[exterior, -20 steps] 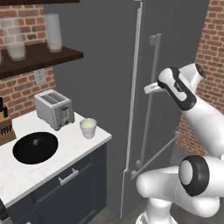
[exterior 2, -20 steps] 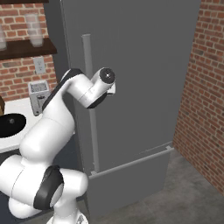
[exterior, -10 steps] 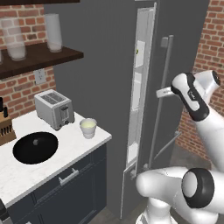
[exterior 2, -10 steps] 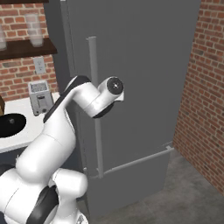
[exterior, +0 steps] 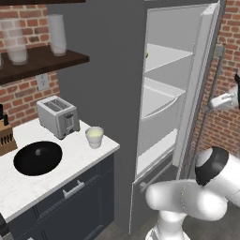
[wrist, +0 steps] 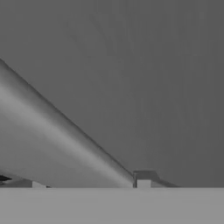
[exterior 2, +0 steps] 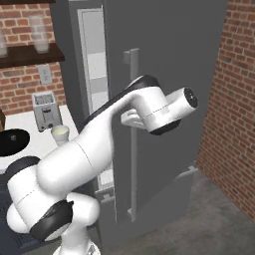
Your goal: Grab a lemon wedge from the fridge and one ice cube from the ice bowl, and put them in the glass of lemonade.
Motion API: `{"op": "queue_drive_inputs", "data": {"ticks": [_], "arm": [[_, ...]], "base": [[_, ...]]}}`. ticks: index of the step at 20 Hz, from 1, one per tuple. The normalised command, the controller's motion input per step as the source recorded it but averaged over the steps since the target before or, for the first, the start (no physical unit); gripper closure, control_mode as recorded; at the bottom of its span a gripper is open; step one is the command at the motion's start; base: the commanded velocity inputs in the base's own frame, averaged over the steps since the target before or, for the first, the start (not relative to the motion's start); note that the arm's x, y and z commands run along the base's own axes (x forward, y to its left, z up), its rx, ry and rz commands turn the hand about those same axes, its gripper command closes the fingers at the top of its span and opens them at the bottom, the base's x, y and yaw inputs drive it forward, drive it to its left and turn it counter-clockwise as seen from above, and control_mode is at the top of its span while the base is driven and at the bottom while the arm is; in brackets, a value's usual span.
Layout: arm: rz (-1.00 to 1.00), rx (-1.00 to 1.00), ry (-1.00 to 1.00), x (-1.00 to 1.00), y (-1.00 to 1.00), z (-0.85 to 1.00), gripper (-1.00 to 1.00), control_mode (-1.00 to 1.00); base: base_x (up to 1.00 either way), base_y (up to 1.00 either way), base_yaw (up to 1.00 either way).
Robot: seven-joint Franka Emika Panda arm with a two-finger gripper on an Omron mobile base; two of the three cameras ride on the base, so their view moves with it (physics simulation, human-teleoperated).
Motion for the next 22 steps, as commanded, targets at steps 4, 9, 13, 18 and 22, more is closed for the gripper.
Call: {"op": "queue_drive_inputs", "data": {"ticks": [4, 9, 13, 18, 22], "arm": [[-0.22, 0.09, -0.19, -0.17, -0.94, 0.0, 1.0, -1.0], [-0.25, 0.04, -0.22, -0.18, -0.44, -0.14, -1.0, -1.0], [-0.21, 0.03, -0.26, -0.77, -0.19, 0.02, -1.0, -1.0], [-0.18, 0.0, -0.21, -0.81, -0.2, 0.23, -1.0, -1.0], [-0.26, 0.0, -0.16, -0.3, -0.24, 0.39, -1.0, -1.0]], "base": [[0.0, 0.0, 0.0], [0.0, 0.0, 0.0], [0.0, 0.0, 0.0], [0.0, 0.0, 0.0], [0.0, 0.0, 0.0]]}}
